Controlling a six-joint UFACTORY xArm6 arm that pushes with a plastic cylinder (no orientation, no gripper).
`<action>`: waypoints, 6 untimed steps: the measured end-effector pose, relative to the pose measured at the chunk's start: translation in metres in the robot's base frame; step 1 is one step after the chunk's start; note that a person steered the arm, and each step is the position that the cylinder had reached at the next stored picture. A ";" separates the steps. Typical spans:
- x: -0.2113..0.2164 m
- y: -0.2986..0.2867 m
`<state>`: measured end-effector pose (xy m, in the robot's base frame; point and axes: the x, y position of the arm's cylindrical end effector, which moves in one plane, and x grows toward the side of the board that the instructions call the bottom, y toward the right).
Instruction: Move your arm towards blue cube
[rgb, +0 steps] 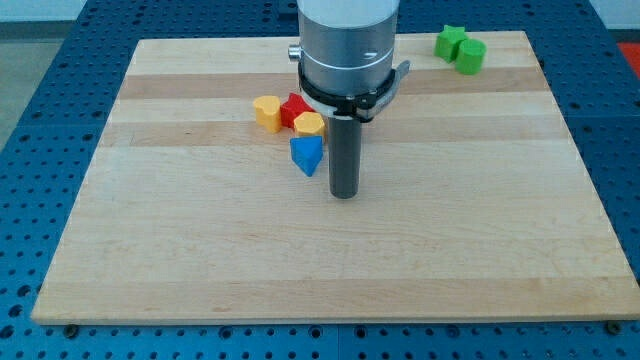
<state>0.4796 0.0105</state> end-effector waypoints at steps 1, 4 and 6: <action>0.001 0.000; -0.010 0.000; -0.045 -0.005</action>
